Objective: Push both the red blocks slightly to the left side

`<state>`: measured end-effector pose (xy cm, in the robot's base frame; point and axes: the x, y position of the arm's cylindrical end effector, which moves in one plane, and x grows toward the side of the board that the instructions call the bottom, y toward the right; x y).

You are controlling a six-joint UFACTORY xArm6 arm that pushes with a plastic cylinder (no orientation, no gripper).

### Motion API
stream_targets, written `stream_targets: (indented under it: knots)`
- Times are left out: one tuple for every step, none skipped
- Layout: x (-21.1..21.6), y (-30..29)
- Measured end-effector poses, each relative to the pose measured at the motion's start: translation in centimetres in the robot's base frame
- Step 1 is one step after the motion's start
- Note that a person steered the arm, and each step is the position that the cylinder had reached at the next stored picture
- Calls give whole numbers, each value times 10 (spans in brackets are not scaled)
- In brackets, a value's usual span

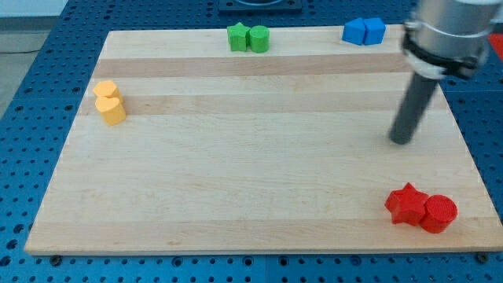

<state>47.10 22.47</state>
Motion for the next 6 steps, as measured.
stream_targets:
  knots:
    - [36, 35]
    - [80, 42]
    - [111, 44]
    - [128, 43]
    - [133, 24]
    - [128, -1]
